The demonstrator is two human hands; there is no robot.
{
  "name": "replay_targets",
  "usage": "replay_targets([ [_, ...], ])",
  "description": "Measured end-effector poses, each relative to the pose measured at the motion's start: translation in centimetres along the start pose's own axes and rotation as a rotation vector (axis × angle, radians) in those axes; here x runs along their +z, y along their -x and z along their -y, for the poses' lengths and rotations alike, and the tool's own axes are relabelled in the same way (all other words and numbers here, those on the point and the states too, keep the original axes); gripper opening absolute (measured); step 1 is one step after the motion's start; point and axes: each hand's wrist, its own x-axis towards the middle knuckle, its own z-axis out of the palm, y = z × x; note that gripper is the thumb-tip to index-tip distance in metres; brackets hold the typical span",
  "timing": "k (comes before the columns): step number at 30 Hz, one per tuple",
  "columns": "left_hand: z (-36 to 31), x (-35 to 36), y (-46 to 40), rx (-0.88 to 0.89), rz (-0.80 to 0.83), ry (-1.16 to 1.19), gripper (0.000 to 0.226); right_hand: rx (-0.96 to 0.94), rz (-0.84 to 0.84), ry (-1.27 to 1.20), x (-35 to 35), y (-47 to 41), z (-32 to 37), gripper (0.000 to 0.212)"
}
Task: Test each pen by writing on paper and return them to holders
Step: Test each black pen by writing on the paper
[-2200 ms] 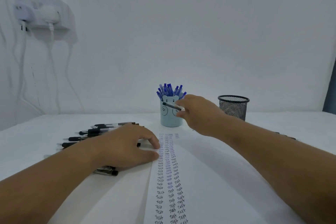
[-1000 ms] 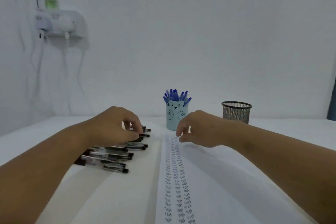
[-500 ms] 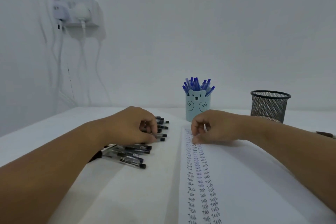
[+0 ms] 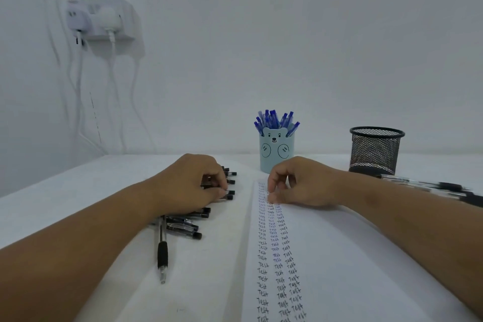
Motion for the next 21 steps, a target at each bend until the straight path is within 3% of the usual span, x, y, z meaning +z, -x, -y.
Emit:
replay_targets([
  [5, -1.1, -1.3, -0.4, -0.133, -0.089, 0.164, 0.014, 0.007, -0.011, 0.010, -0.1, 0.3, 0.1, 0.020],
  [11, 0.7, -6.9, 1.0, -0.196, 0.256, 0.124, 0.014, 0.000, -0.010, 0.028, -0.3, 0.5, 0.3, 0.019],
  [14, 1.5, -9.0, 1.8, -0.231, 0.438, 0.087, 0.027, -0.007, -0.001, 0.009, -0.3, 0.5, 0.2, 0.017],
  [21, 2.6, -10.7, 2.8, -0.328, 0.658, -0.018, 0.027, -0.024, 0.006, -0.014, -0.3, 0.4, 0.1, 0.015],
])
